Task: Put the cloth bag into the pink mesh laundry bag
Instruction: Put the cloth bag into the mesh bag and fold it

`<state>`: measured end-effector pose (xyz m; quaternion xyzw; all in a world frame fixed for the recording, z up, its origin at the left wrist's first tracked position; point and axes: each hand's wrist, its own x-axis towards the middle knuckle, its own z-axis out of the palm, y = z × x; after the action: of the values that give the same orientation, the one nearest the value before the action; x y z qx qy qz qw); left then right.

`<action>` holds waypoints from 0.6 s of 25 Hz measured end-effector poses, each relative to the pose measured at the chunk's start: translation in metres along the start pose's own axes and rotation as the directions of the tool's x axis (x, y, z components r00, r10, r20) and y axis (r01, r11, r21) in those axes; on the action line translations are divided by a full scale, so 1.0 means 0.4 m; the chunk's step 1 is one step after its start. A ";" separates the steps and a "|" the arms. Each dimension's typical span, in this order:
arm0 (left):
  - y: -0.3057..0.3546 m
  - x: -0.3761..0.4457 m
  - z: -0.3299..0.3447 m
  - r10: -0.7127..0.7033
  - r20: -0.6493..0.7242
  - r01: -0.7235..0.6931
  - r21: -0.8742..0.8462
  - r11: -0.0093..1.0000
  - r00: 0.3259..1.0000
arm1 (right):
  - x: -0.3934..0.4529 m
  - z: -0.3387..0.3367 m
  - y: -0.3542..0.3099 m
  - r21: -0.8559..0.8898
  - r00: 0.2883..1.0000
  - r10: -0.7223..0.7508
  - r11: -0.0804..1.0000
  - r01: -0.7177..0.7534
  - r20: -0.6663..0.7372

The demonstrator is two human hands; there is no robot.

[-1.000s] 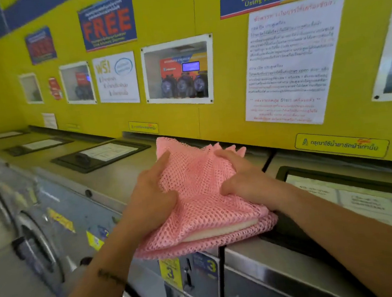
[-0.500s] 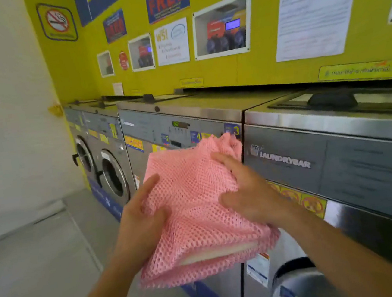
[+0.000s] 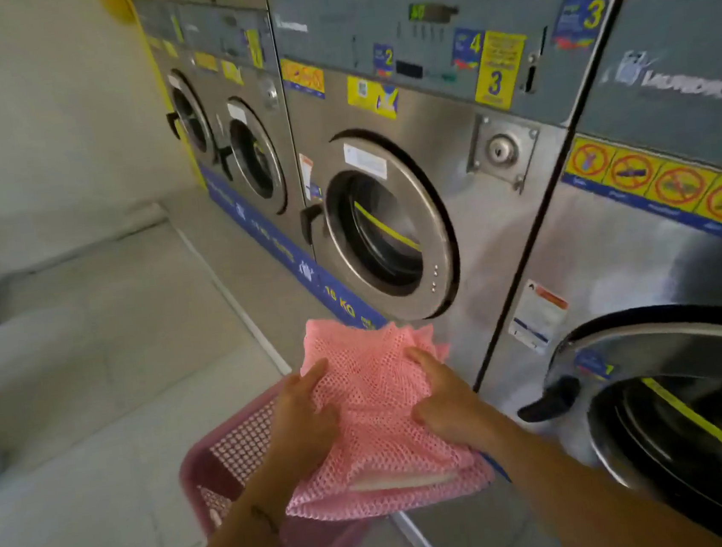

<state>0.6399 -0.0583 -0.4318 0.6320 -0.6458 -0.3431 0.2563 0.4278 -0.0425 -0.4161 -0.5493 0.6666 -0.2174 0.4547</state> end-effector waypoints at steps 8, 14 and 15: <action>-0.614 0.211 0.085 -0.247 0.142 0.222 0.172 0.960 0.959 | 0.410 0.526 0.237 0.023 0.922 0.325 0.941 -0.337 0.209; -1.004 0.331 0.234 -0.346 0.303 0.258 0.295 0.920 0.888 | 0.645 0.878 0.468 -0.072 0.854 0.444 0.894 -0.441 0.271; -1.059 0.348 0.267 -0.354 0.316 0.265 0.293 0.919 0.880 | 0.680 0.924 0.507 -0.077 0.845 0.454 0.889 -0.452 0.283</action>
<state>0.8198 -0.1690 -0.8387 0.6796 -0.6085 -0.4097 -0.0044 0.6363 -0.1567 -0.8580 -0.4041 0.7032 -0.0178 0.5847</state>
